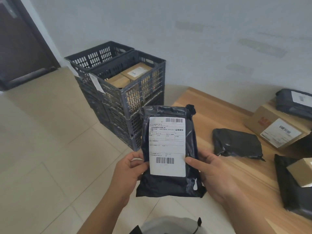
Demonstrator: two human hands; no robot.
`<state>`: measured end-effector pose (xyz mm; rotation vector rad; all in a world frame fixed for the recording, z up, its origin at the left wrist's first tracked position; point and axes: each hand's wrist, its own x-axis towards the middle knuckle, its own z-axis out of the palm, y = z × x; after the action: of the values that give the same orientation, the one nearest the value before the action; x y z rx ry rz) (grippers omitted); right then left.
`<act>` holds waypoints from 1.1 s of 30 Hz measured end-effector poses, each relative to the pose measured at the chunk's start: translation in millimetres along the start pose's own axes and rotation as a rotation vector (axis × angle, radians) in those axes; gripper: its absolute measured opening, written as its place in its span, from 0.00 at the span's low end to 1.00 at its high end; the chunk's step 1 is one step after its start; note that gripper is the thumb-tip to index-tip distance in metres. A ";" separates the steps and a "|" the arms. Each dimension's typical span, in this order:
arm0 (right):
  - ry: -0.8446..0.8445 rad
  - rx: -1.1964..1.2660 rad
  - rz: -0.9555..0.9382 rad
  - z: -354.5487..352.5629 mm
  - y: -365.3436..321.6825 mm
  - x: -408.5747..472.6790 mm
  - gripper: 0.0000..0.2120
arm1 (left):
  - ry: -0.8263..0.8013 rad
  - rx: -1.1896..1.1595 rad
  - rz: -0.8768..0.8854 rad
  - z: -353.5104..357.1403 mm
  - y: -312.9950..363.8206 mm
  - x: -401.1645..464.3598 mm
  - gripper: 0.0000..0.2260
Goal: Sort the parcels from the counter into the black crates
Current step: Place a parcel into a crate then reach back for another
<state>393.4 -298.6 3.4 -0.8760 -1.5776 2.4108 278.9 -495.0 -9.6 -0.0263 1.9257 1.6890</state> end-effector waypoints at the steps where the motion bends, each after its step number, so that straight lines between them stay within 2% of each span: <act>1: -0.014 -0.012 0.000 10.5 1.3 2.2 0.16 | 0.004 -0.028 -0.006 -12.0 0.2 1.7 0.05; 7: -0.088 -0.076 -0.012 75.6 13.0 16.3 0.16 | -0.003 -0.134 -0.026 -82.4 -2.2 7.5 0.08; 13: -0.130 -0.098 -0.001 132.7 36.8 17.2 0.19 | -0.135 -0.227 -0.071 -148.8 -8.2 1.5 0.12; 18: -0.122 -0.137 0.083 169.0 61.3 21.5 0.17 | -0.208 -0.241 -0.054 -195.3 -23.0 -0.8 0.19; 25: -0.162 -0.222 0.158 205.0 63.9 59.3 0.16 | -0.150 -0.233 -0.109 -233.2 -27.8 25.5 0.18; 33: -0.219 -0.308 0.216 264.5 59.4 176.2 0.14 | -0.020 -0.207 -0.149 -278.2 2.6 110.9 0.18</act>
<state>119.6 -464.2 -42.9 -0.8961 -2.0775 2.5220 74.1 -710.8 -43.7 -0.2255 1.6832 1.7721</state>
